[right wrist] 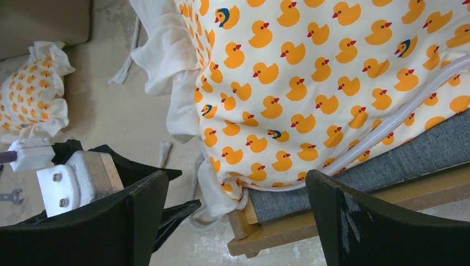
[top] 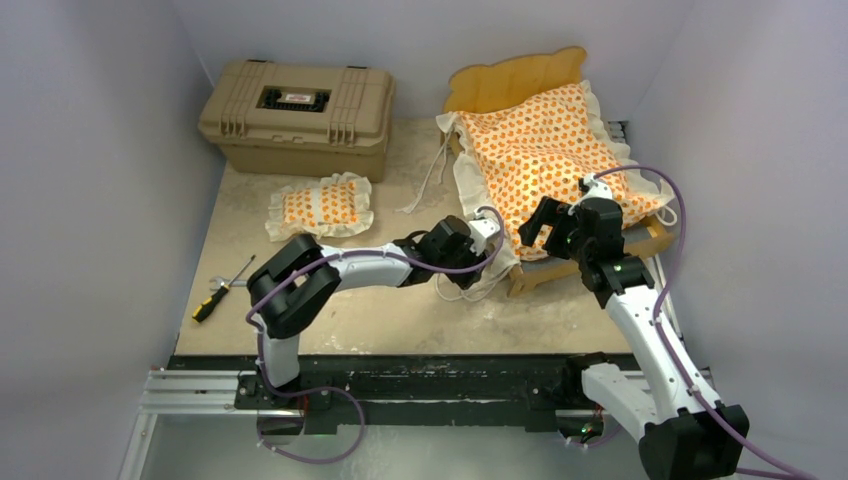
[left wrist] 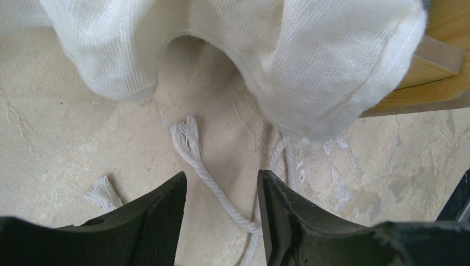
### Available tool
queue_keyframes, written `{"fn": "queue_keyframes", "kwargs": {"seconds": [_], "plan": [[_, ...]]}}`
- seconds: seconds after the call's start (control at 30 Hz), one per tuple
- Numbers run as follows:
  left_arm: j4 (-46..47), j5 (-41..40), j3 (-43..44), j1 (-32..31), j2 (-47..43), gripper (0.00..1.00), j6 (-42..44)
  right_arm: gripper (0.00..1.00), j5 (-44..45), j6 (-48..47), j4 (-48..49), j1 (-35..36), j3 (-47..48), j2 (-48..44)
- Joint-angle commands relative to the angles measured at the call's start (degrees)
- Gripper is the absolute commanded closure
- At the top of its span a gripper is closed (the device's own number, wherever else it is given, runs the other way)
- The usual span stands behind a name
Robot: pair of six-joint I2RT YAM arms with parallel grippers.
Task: Set up the pet bed
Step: Tie the ropes to the bed frame.
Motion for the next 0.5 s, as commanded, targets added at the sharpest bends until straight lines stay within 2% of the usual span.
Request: {"fn": "queue_keyframes", "kwargs": {"seconds": [0.0, 0.07, 0.1, 0.17, 0.2, 0.33, 0.47], "plan": [[-1.5, -3.92, -0.01, -1.07, -0.98, 0.49, -1.96, 0.01, -0.41, -0.65, 1.77, 0.24, 0.0, 0.09], [-1.7, -4.4, -0.09, -1.31, -0.53, 0.43, -2.58, 0.01, -0.45, -0.6, 1.72, 0.2, -0.03, 0.09], [-1.6, -4.68, -0.26, -1.47, -0.72, 0.38, -2.86, 0.01, -0.53, -0.59, 1.62, 0.21, -0.04, 0.05], [-1.43, -4.84, -0.43, -2.11, -1.37, 0.2, -3.16, 0.01, -0.46, -0.59, 1.6, 0.23, -0.1, -0.16], [-1.51, -5.5, -0.27, -2.72, -1.53, 0.15, -3.08, 0.01, -0.5, -0.55, 1.66, 0.24, -0.24, -0.25], [-2.84, -8.45, 0.64, -5.43, -1.23, 0.1, -3.37, 0.01, -0.63, -0.51, 1.68, 0.19, -0.15, -0.1], [-3.16, -12.13, 0.73, -6.91, 0.8, 0.09, -5.66, 0.01, -0.8, -0.42, 1.94, 0.24, -0.26, -0.09]]}}
